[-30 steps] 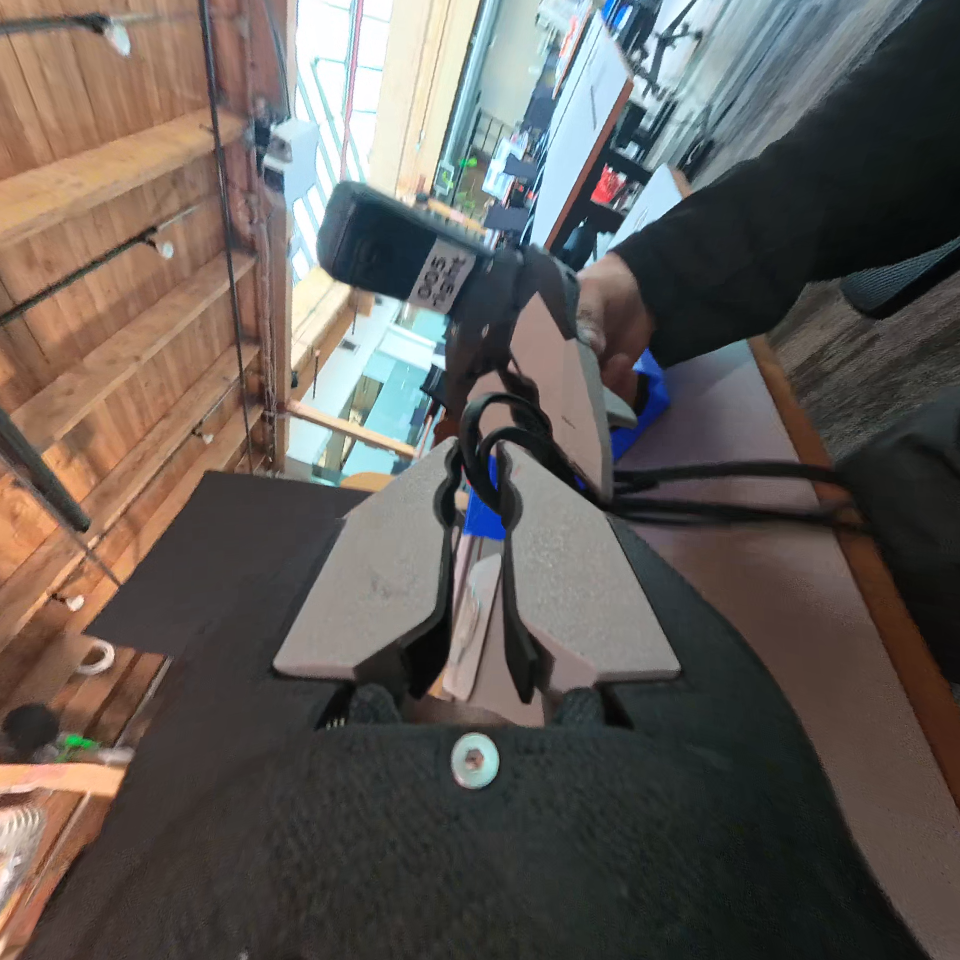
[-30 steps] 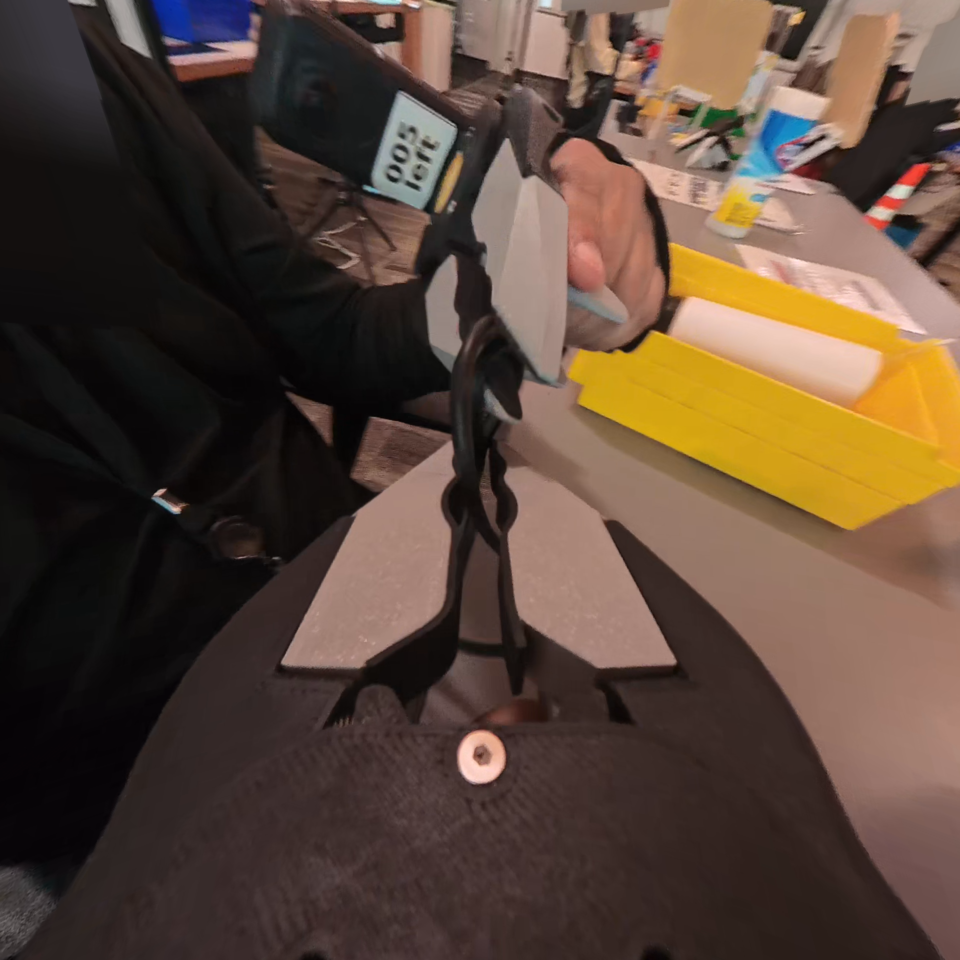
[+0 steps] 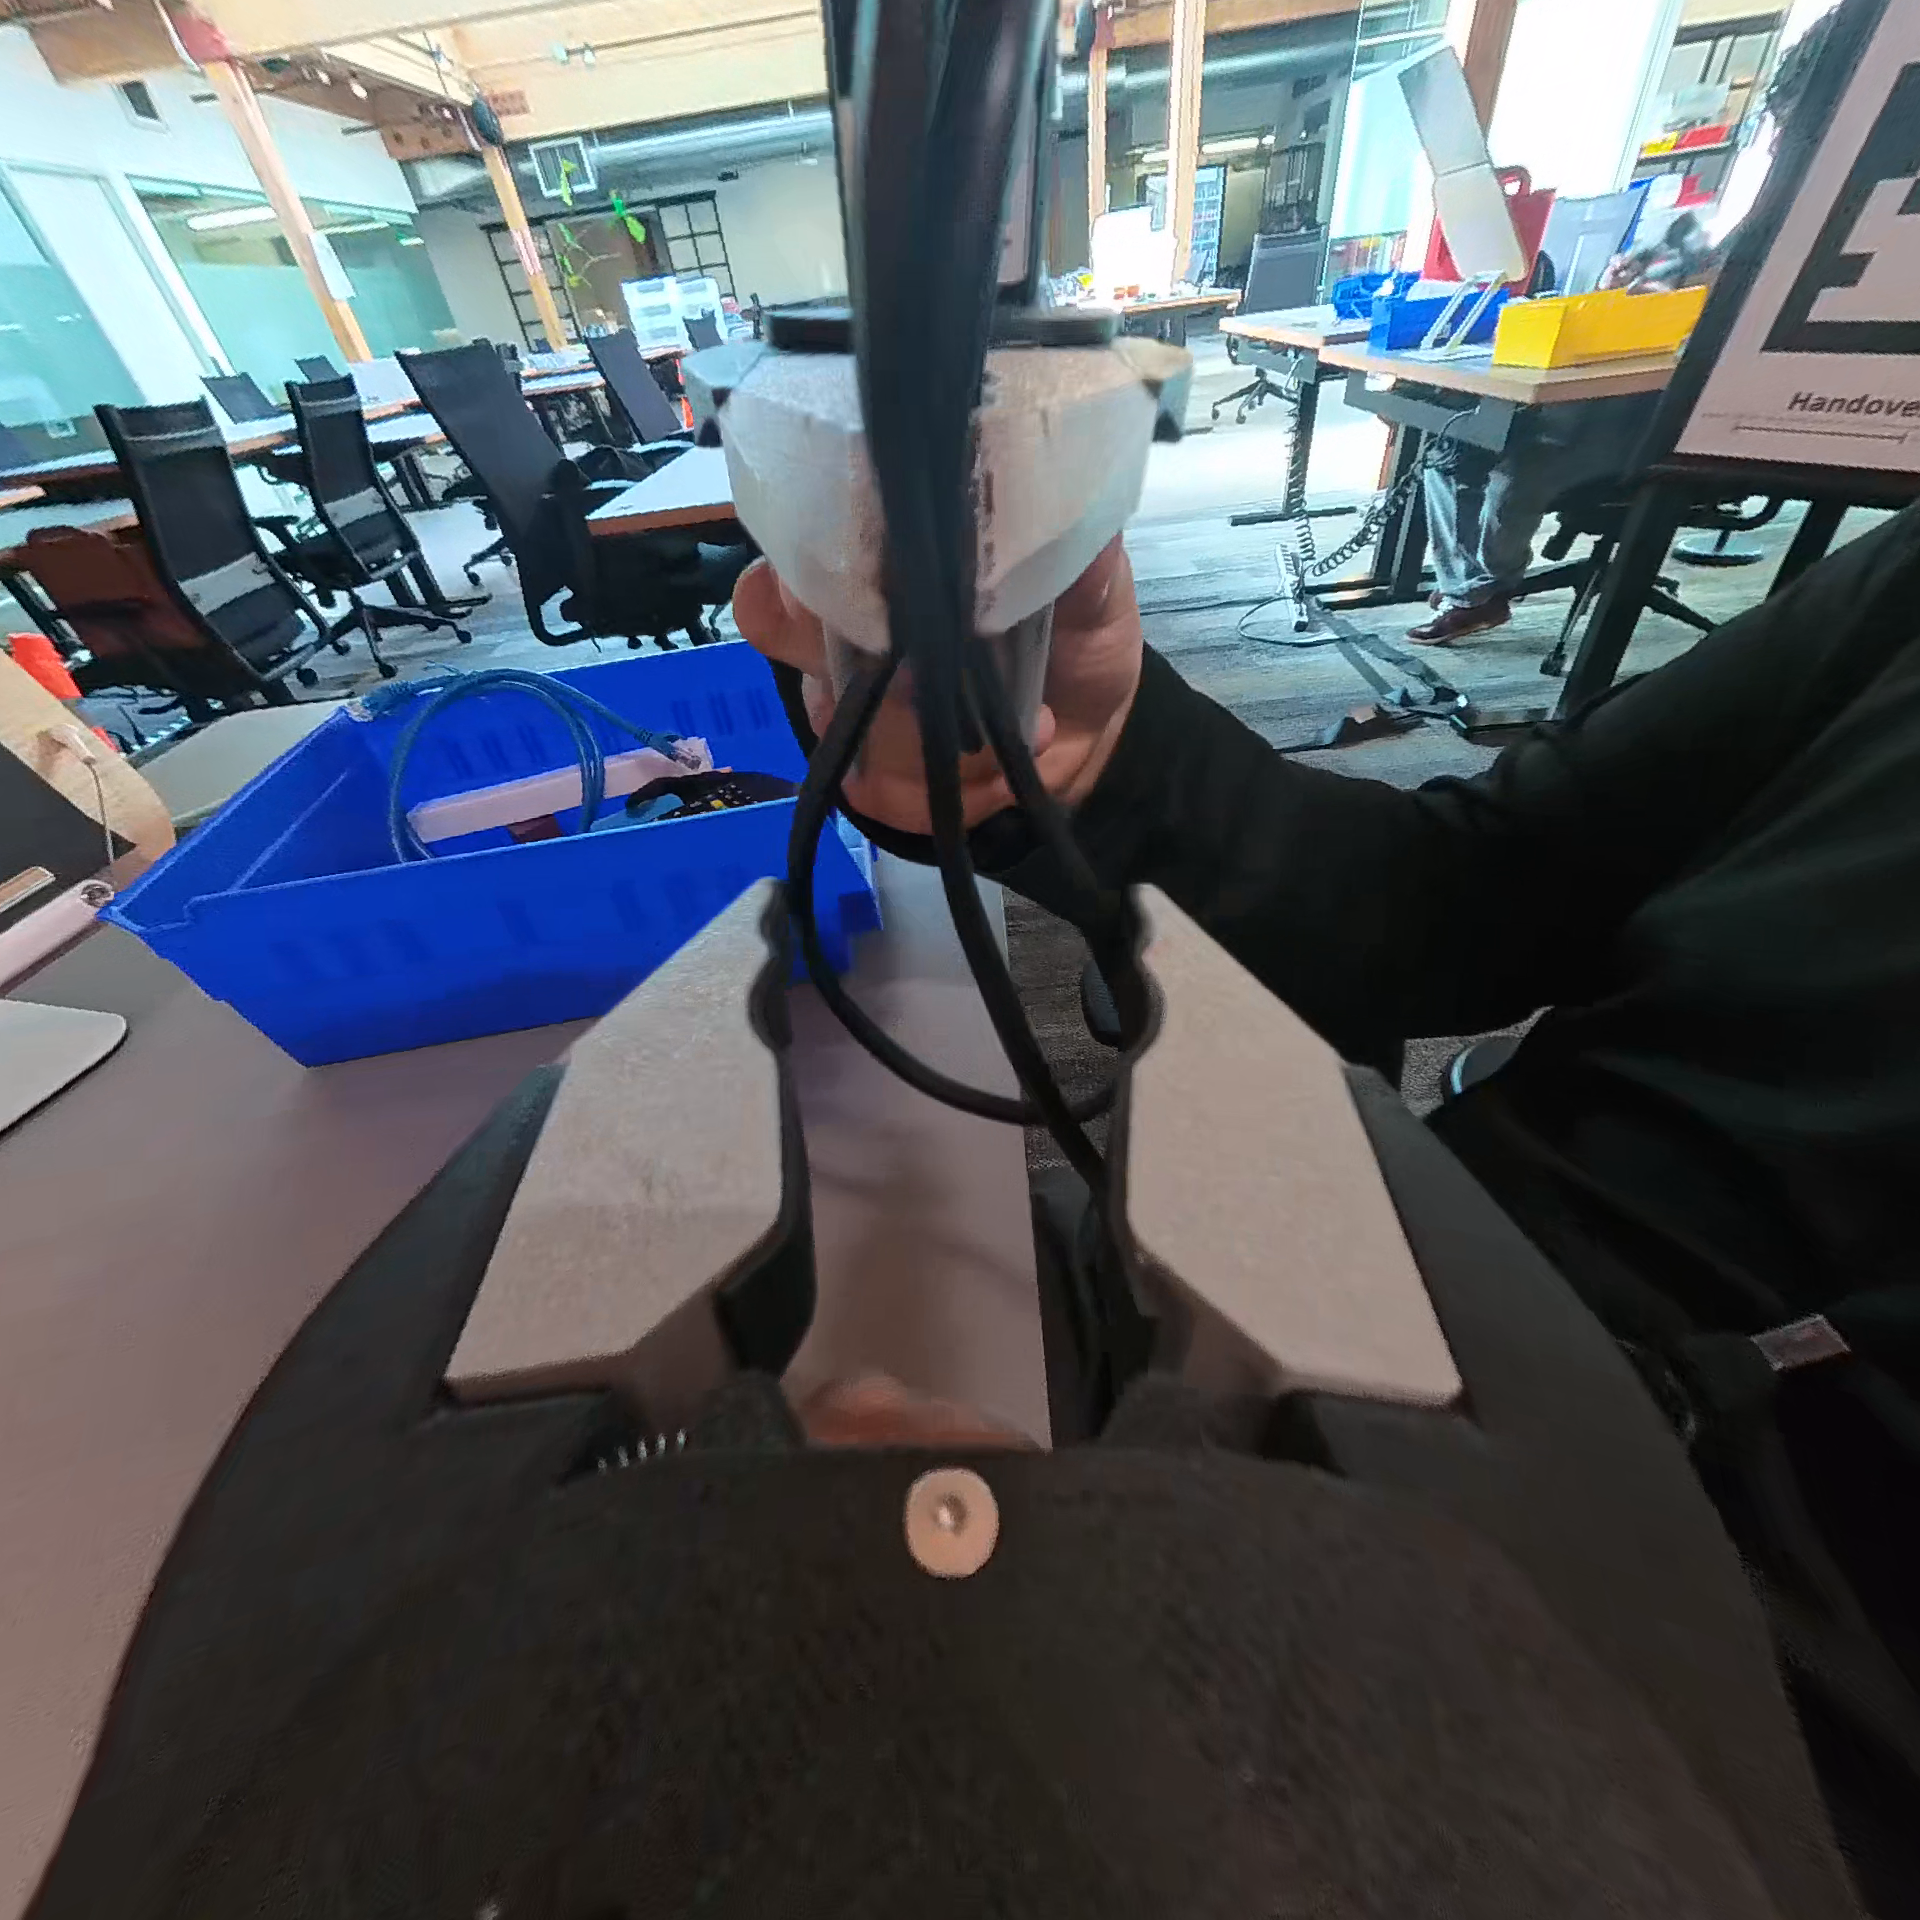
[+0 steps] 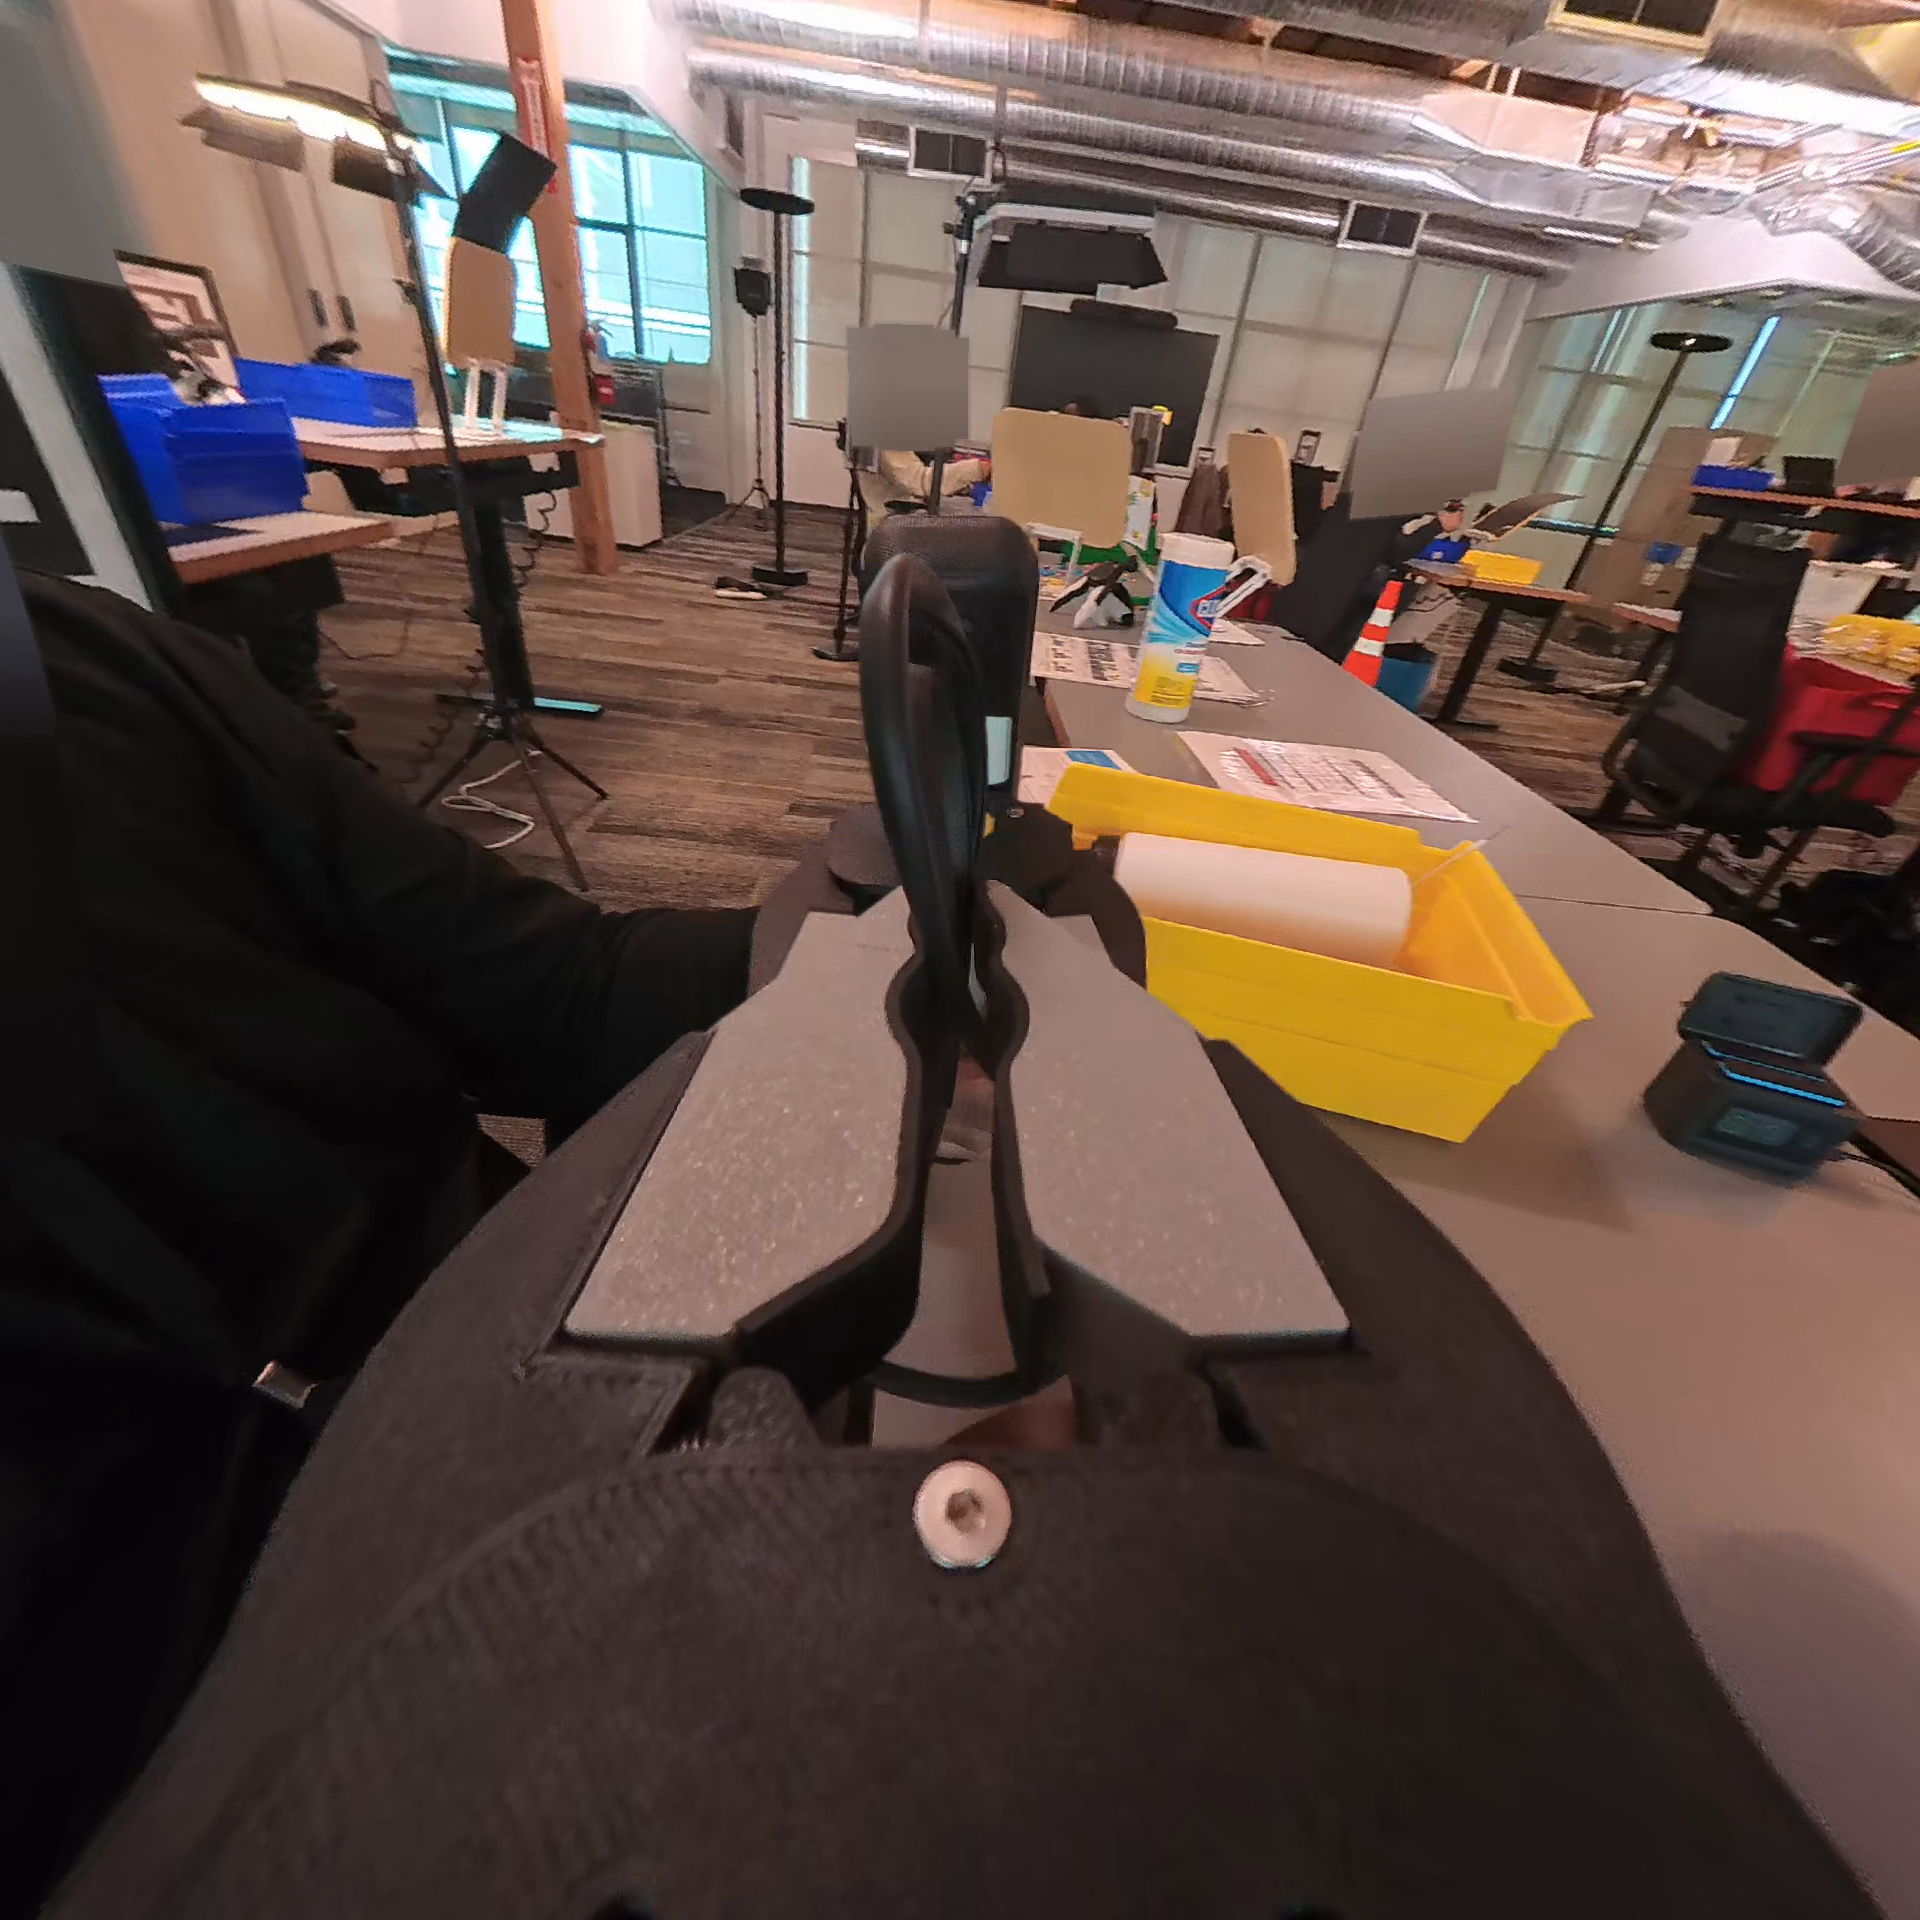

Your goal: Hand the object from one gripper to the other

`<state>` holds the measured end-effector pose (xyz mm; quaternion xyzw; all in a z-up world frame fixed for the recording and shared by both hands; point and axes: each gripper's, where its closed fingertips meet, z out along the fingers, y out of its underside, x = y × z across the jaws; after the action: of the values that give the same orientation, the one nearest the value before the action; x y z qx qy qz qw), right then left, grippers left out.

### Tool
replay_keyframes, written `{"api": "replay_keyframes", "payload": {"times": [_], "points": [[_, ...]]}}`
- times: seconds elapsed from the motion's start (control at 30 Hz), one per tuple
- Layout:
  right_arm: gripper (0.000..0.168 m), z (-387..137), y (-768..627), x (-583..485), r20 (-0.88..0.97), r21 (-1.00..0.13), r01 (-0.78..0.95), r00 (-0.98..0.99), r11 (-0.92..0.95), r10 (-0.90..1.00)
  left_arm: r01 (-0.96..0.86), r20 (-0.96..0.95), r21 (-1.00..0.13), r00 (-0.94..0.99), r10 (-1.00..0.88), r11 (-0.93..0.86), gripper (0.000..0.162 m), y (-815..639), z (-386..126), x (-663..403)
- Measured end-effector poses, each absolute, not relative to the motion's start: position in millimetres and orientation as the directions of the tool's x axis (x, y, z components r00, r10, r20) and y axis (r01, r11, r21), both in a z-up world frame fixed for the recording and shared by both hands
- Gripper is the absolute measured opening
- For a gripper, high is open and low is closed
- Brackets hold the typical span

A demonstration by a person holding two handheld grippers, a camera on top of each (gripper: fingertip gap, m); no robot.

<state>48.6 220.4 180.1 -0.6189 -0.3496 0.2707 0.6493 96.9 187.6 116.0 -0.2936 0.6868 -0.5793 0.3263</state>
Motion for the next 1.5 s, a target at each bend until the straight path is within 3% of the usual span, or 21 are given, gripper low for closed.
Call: {"api": "replay_keyframes", "payload": {"times": [0.1,0.27,0.37,0.47,0.53,0.63,0.7,0.83,0.97,1.1,1.2,1.33,1.5], "points": [[0.002,181,213,46,0.092,-0.996,0.053,0.562,0.076,0.822,-0.022,-0.075,-0.993,-0.64,-0.765,0.116,0.051,184,116,96],[0.002,179,214,45,0.071,-0.997,0.039,0.547,0.059,0.834,-0.044,-0.055,-0.993,-0.628,-0.777,0.106,0.045,186,113,102],[0.002,177,215,47,0.066,-0.998,0.039,0.547,0.053,0.835,-0.06,-0.057,-0.991,-0.594,-0.803,0.115,0.013,193,112,108],[0.006,174,216,53,0.055,-0.998,0.05,0.556,0.033,0.83,-0.088,-0.073,-0.987,-0.503,-0.861,0.135,0.005,212,112,118],[0.017,164,219,59,0.051,-0.995,0.097,0.577,-0.007,0.815,-0.08,-0.208,-0.965,-0.347,-0.914,0.25,0.004,238,113,127],[0.043,144,223,69,0.029,-0.983,0.162,0.593,-0.084,0.805,-0.086,-0.534,-0.835,-0.108,-0.839,0.543,0.003,271,116,130],[0.047,137,218,72,-0.007,-0.979,0.164,0.571,-0.122,0.821,-0.104,-0.71,-0.7,-0.009,-0.704,0.707,0.003,281,121,128],[0.056,141,212,84,-0.063,-0.982,0.112,0.562,-0.151,0.825,-0.082,-0.889,-0.445,0.159,-0.429,0.892,0.003,287,138,123],[0.076,144,208,99,-0.166,-0.978,0.017,0.542,-0.208,0.824,-0.064,-0.954,-0.164,0.265,-0.141,0.984,0.003,282,143,118],[0.08,142,222,107,-0.328,-0.942,-0.115,0.521,-0.316,0.788,-0.061,-0.934,-0.047,0.357,-0.022,0.997,0.003,279,149,117],[0.087,119,233,104,-0.409,-0.9,-0.096,0.522,-0.425,0.749,-0.082,-0.922,0.009,0.386,0.04,0.997,0.003,278,151,117],[0.097,112,251,101,-0.393,-0.9,-0.093,0.593,-0.425,0.703,-0.157,-0.925,0.028,0.371,0.085,0.987,0.003,290,147,120],[0.109,86,260,77,-0.257,-0.883,0.096,0.719,-0.459,0.645,-0.238,-0.944,0.064,0.302,0.136,0.969,0.003,299,134,130]]}}
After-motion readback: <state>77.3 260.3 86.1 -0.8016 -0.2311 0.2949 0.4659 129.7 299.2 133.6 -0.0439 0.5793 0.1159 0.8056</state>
